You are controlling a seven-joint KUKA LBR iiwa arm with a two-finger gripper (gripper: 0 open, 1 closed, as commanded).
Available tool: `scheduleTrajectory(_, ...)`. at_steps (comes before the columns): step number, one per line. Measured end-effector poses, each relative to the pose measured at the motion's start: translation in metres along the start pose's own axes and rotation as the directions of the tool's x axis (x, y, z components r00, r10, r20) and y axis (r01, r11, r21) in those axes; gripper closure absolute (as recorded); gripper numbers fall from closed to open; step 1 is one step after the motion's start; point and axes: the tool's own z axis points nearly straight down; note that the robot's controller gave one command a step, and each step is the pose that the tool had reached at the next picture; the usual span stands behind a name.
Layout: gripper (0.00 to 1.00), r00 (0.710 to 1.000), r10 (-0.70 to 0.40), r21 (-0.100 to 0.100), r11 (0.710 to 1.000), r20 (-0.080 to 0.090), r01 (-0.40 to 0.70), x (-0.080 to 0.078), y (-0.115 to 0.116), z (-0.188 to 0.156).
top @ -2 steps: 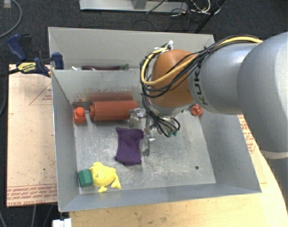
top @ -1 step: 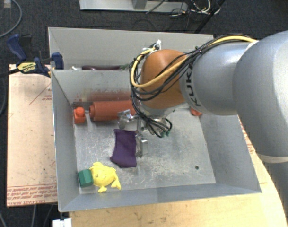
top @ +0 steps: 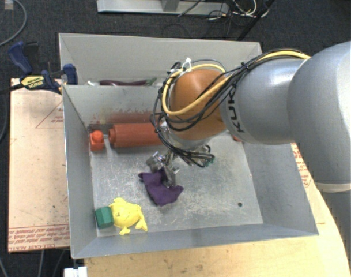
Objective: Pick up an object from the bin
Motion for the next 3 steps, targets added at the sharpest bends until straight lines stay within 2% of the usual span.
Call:
scheduleTrajectory(1, 1.0, 1.0, 0.001, 0.0, 1.0, 0.0, -0.001, 0.0, 0.0, 0.0)
scheduleTrajectory(2, 1.0, 0.999, 0.054, 0.0, 0.999, 0.004, -0.054, -0.004, -0.007, -0.11)
scheduleTrajectory(3, 1.0, 0.999, 0.055, 0.0, 0.999, 0.004, -0.055, -0.004, -0.007, -0.11)
